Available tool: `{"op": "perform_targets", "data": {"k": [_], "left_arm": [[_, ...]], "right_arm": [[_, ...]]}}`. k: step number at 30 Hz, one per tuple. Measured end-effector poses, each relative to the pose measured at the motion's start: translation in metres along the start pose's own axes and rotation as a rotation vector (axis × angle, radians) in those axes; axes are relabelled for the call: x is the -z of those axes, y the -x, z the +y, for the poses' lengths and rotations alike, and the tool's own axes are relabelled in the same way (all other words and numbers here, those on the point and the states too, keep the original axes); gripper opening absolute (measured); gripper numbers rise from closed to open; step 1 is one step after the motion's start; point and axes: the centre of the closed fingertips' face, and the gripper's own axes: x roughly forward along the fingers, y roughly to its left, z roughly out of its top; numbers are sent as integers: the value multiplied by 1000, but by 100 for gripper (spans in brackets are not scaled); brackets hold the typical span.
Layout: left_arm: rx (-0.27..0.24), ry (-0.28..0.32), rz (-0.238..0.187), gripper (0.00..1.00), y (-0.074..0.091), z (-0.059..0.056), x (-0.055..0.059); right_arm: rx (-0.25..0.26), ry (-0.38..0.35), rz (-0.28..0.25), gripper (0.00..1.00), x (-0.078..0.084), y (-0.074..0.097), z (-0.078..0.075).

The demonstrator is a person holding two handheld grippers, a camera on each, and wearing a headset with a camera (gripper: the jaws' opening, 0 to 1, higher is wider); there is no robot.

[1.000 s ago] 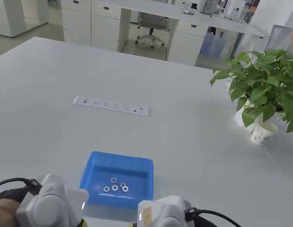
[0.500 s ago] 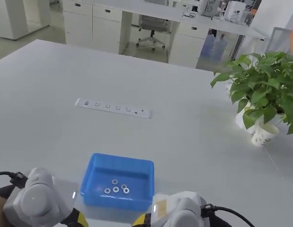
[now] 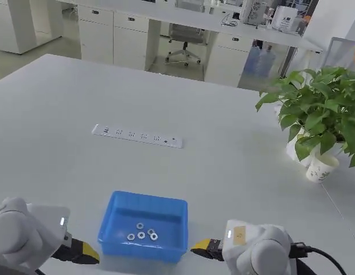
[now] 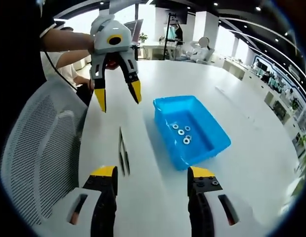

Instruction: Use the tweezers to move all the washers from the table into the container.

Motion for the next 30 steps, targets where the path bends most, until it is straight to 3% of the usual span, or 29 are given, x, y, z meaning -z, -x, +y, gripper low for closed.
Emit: {"op": "perform_targets", "data": {"k": [3,6,20,30], "left_arm": [[-36,42,-53,53,7,3,-4],[-75,47,-85,56,13,5,-5],[-204,103,-232,74,39,3,-15],[-312,193,-293,86,56,4,-5]], "right_arm": [[28,-35,-17,63,5,8,-4],[63,-87,-55,67,10,19,-8],[163,-172,-185,86,22,54,-12],[234,-206,-276,97,30,74,-13]]}}
